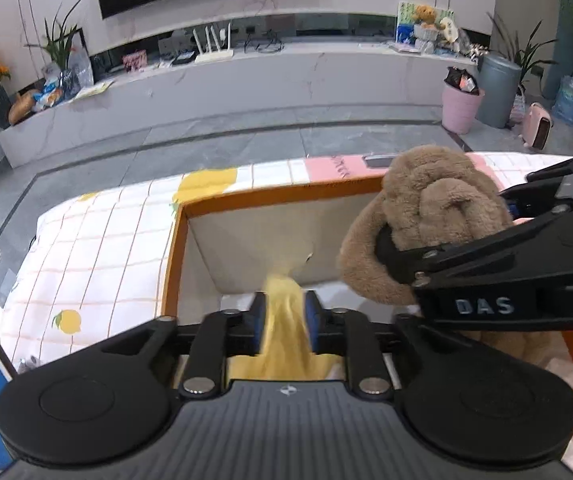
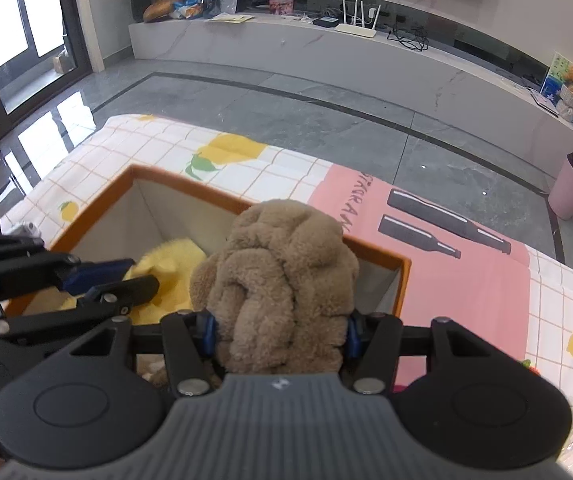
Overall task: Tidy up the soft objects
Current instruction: 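Release the yellow cloth into the box with the left tool while the right tool lowers the bear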
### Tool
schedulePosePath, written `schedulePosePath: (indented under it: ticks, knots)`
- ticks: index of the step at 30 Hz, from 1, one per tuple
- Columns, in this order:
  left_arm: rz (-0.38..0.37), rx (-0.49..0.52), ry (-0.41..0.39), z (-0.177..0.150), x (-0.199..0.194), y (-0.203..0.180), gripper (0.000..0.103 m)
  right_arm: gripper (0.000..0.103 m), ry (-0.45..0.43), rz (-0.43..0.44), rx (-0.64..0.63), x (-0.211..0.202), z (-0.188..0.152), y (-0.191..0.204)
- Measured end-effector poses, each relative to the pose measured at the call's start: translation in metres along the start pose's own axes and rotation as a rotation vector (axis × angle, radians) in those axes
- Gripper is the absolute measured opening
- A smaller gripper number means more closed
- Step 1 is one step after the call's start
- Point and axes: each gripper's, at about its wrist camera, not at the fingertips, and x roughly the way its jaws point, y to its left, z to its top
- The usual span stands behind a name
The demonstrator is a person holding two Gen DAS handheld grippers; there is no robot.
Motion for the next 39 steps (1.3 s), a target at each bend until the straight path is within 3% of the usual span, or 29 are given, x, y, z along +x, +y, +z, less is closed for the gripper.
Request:
schedulePosePath:
  ticks: [3, 9, 16, 19, 25, 30, 32, 35, 36, 39]
  knots:
    - [0.025, -0.021, 0.009, -0.001, 0.000, 0.007, 0.061, 0.055, -0.006, 0.014, -0.002, -0.001, -0.004, -0.002]
    - [-0.002, -0.048, -0.039, 0.001, -0.025, 0.018, 0.069, 0.055, -0.002, 0.020, -0.040, -0.005, 0.000, 0.005]
    - [-0.044, -0.090, -0.097, 0.006, -0.063, 0.039, 0.069, 0.055, 0.089, 0.008, -0.066, 0.021, 0.003, 0.018]
    - [-0.037, -0.083, -0.120, 0.005, -0.070, 0.047, 0.069, 0.055, 0.110, -0.060, -0.142, 0.029, 0.003, 0.029]
    - [-0.037, -0.116, -0.092, 0.002, -0.064, 0.060, 0.069, 0.055, 0.144, -0.110, -0.213, 0.038, 0.004, 0.034]
    - [-0.044, -0.122, -0.086, -0.002, -0.066, 0.061, 0.069, 0.055, 0.152, -0.177, -0.394, 0.052, -0.007, 0.049]
    - [-0.048, -0.117, -0.080, -0.002, -0.064, 0.060, 0.069, 0.056, 0.176, -0.167, -0.385, 0.055, -0.004, 0.050]
    - [-0.054, -0.109, -0.071, -0.003, -0.063, 0.057, 0.069, 0.062, 0.224, -0.186, -0.410, 0.062, -0.005, 0.055]
    - [-0.058, -0.109, -0.070, -0.002, -0.063, 0.057, 0.069, 0.068, 0.228, -0.204, -0.431, 0.063, -0.004, 0.058]
    - [-0.066, -0.108, -0.072, -0.003, -0.063, 0.056, 0.069, 0.082, 0.178, -0.217, -0.454, 0.057, -0.004, 0.062]
